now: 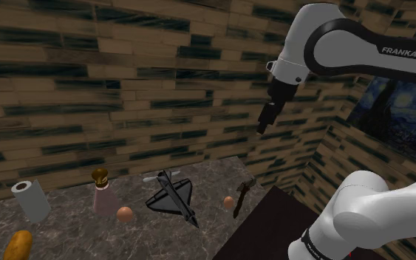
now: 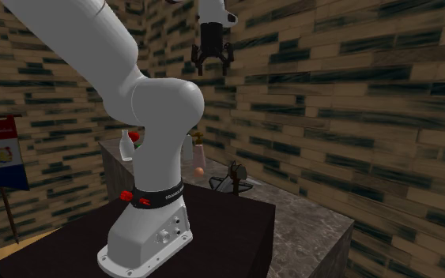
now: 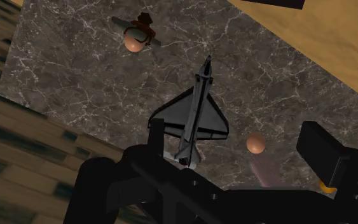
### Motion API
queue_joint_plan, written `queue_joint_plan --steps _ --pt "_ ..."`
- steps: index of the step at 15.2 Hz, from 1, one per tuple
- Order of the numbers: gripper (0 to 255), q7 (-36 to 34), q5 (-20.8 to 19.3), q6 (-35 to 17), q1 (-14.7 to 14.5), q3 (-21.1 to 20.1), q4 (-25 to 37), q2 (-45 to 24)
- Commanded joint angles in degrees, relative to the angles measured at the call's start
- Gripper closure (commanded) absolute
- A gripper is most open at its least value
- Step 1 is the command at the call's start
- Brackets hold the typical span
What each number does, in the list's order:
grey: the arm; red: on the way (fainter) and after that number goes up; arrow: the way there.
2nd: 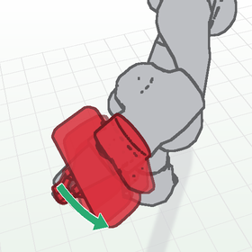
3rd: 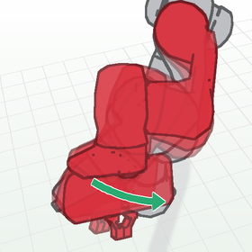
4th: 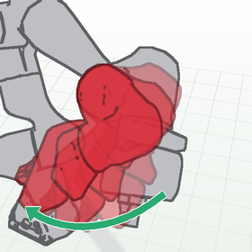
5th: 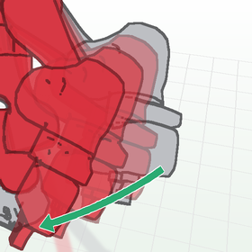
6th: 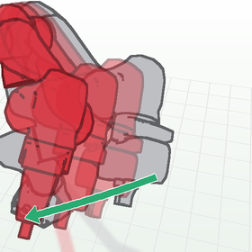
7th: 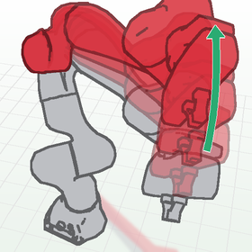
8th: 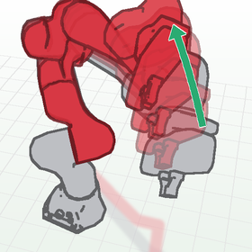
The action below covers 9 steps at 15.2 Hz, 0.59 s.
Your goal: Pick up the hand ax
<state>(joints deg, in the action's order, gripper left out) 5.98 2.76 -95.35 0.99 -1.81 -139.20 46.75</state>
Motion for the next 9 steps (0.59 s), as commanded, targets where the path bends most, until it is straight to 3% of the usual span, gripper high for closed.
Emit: queue_joint_plan --steps 1,9 --pt "0 0.0 0.0 0.0 0.0 0.0 0.0 0.0" --pt "0 7.4 -2.8 -9.8 0.1 3.3 -7.7 -9.0"
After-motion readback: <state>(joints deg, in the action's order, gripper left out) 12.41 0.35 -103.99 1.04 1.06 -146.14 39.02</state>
